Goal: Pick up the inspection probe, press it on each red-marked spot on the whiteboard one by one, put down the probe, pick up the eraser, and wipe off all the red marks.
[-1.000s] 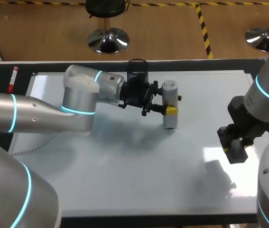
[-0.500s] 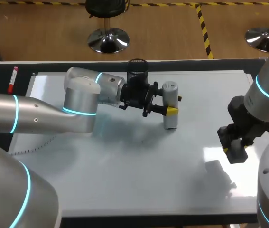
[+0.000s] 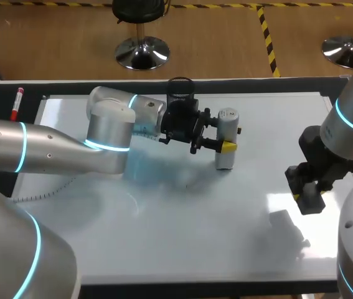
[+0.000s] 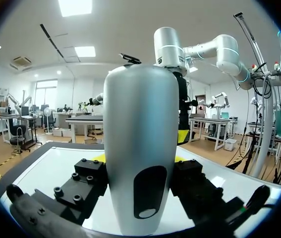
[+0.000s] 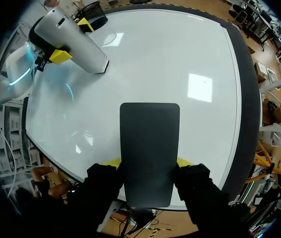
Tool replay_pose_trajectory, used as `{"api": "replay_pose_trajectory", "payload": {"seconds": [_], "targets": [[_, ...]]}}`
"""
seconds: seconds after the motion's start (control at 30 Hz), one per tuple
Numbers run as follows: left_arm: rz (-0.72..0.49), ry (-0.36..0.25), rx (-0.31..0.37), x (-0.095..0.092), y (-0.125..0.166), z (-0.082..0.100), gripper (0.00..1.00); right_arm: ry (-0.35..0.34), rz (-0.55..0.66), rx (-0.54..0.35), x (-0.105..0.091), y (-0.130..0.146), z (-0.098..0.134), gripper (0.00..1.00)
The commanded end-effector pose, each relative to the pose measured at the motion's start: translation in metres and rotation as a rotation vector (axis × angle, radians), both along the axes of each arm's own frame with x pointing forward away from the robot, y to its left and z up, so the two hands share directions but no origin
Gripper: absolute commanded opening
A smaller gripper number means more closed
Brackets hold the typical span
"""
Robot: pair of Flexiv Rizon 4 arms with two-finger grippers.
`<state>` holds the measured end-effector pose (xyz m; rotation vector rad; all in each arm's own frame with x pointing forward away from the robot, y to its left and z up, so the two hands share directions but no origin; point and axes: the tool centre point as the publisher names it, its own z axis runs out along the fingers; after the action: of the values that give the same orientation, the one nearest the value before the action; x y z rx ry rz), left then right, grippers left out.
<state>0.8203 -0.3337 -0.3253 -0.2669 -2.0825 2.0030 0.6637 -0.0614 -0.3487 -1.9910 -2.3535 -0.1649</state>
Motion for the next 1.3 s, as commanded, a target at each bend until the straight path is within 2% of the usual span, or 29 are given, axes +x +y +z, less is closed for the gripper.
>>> {"api": "replay_pose_trajectory", "payload": {"seconds": [0.03,1.3], "targets": [[0.012,-0.002,0.004,-0.0038,0.0017,-0.0078,0.0,-0.001,0.002,0.003,-0.0005,-0.0012,0.0004,0.0],[0.015,0.006,-0.003,-0.0045,0.0069,-0.0073,0.0,-0.001,0.002,0.003,-0.0005,-0.0012,0.0004,0.0]]}}
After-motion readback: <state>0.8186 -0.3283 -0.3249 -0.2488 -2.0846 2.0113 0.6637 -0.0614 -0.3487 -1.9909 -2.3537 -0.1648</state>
